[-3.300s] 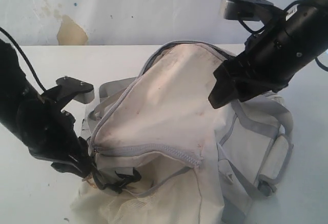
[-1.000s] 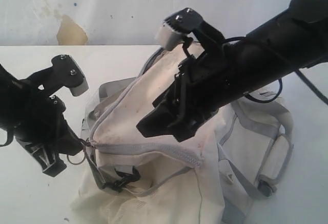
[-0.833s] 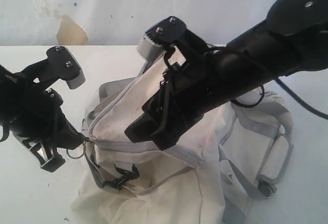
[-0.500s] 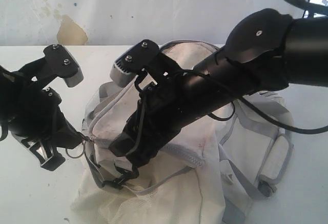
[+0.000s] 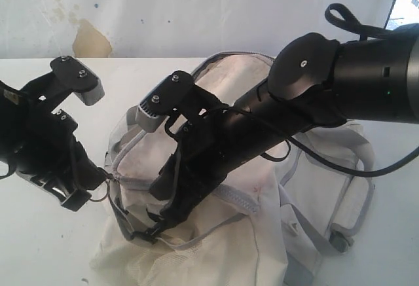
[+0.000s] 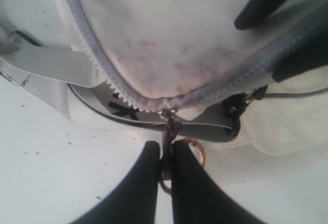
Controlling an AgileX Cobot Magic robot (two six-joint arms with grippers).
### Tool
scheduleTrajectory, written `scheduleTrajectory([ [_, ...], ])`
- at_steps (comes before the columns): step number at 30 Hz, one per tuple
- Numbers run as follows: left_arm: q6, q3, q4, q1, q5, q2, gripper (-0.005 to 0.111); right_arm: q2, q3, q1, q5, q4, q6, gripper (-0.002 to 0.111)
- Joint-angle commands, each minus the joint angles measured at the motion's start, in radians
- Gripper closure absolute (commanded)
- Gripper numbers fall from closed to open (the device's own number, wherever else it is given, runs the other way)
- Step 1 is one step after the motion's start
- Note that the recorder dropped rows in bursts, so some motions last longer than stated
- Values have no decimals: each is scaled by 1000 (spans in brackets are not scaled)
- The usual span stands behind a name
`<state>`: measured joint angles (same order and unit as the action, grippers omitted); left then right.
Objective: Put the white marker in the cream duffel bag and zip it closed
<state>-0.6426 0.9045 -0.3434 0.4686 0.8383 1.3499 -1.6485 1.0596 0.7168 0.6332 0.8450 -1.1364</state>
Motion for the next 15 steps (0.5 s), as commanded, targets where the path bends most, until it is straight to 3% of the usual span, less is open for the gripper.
scheduleTrajectory([
  [1,20,4,-6,3,-12,-12,107,1,-5,1,11,-11,-10,108],
  [10,82,4,1,-49,-91,-12,107,1,-5,1,88,-48,-5,108],
  [15,82,4,-1,-78,-210,-12,107,1,-5,1,125,-80,-7,108],
])
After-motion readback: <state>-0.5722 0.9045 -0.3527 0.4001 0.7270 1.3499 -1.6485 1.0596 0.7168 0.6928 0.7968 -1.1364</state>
